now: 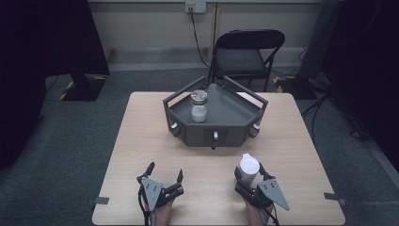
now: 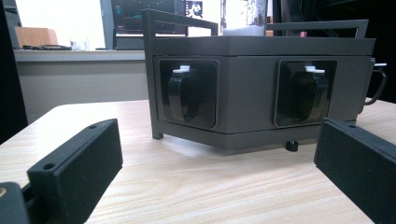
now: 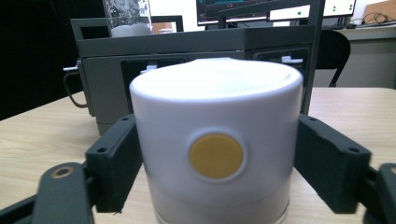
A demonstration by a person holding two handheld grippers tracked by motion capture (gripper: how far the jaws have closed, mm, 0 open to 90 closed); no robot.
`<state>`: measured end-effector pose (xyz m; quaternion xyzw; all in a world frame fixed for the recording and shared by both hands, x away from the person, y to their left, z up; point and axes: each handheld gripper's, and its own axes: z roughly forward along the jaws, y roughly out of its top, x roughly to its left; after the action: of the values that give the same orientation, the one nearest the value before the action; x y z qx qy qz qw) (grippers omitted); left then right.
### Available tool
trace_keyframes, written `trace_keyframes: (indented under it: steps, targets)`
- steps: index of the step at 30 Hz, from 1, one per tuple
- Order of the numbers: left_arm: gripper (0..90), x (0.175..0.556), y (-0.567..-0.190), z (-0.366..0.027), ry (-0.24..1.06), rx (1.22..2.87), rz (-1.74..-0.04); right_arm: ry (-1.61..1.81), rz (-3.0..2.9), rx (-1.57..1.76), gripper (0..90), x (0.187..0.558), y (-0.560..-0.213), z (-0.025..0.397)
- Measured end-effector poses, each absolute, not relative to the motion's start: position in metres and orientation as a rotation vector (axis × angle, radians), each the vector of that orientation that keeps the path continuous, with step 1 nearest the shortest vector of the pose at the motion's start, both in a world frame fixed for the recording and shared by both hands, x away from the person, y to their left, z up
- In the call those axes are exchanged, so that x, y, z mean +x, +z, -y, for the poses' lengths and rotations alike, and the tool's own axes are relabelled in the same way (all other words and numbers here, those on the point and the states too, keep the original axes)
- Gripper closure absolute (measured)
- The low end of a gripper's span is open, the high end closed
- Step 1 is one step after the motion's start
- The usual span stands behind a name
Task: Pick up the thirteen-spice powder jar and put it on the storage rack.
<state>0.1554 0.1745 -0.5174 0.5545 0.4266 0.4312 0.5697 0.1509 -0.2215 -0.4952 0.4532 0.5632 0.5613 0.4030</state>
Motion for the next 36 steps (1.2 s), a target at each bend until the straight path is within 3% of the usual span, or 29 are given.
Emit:
trace_keyframes:
  steps: [8,36]
  targets:
    - [0.4,0.156,-0.517,-0.175,1.011,1.302,-1.000,1.411,-1.449,1.149,28.7,0.150,-0.489,0.224]
    - [0.4,0.155,-0.518,-0.173,1.017,1.299,-1.005,1.375,-1.515,1.163,29.4,0.154,-0.471,0.228]
